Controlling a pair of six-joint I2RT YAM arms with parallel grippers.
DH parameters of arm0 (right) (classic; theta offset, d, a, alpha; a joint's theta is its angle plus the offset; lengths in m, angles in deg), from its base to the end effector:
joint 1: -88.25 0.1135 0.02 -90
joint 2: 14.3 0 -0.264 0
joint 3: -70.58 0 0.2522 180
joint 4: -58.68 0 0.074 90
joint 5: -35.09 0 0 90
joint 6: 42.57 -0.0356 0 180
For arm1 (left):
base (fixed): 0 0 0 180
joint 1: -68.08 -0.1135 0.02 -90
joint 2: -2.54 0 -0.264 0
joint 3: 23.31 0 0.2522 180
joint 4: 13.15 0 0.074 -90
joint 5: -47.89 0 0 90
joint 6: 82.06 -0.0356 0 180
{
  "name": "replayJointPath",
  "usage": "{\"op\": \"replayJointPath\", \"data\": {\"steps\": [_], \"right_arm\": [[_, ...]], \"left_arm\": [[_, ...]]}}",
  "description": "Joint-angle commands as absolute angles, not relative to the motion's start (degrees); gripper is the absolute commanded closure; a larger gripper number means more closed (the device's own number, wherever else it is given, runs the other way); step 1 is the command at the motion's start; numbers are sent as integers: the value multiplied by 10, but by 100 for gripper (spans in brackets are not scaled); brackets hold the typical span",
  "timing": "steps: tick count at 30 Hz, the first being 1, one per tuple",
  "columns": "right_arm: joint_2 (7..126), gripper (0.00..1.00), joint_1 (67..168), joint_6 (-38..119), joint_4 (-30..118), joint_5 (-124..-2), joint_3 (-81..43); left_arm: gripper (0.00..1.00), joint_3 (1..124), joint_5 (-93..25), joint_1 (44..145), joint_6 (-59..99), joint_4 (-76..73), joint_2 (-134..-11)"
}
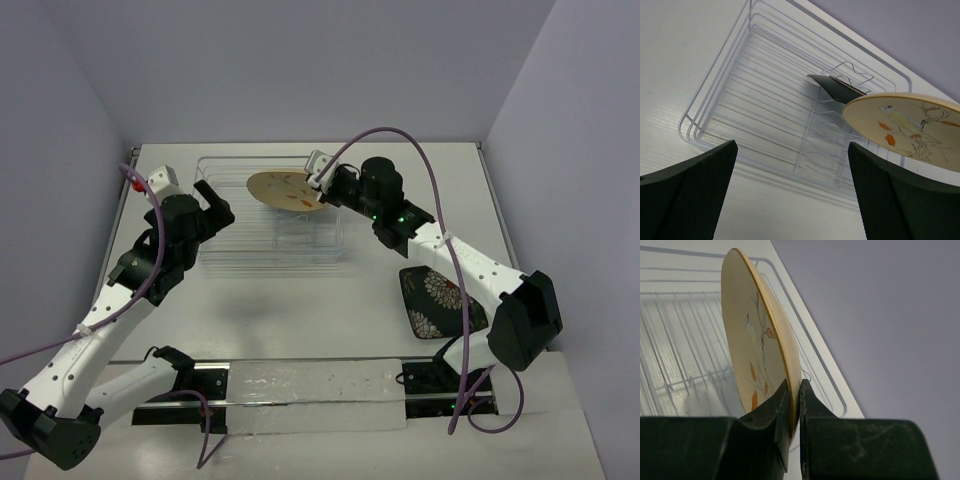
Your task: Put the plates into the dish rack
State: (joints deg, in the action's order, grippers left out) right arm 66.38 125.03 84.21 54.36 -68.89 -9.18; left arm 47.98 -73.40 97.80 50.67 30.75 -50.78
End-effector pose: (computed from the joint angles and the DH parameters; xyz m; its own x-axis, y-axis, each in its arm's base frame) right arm 0.2652 0.2090 0.3601 0.4047 -0.4229 -0.8108 -0.6635 0.4744 -0.5786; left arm 0.1795 -0.0812 0.3574 -0.2912 -0.5015 -0.8147 -0.2445 0.8623 -0.4434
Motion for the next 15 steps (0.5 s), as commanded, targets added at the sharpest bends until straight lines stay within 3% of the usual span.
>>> {"op": "replayJointPath", "data": {"steps": [1,15], "right_arm": [[668,100,1253,832,739,-678,-116],[708,100,1249,897,807,-681,-85]], "left_arm": [[1,484,-745,974,513,312,-511],[1,495,-760,972,516,337,-520]]}}
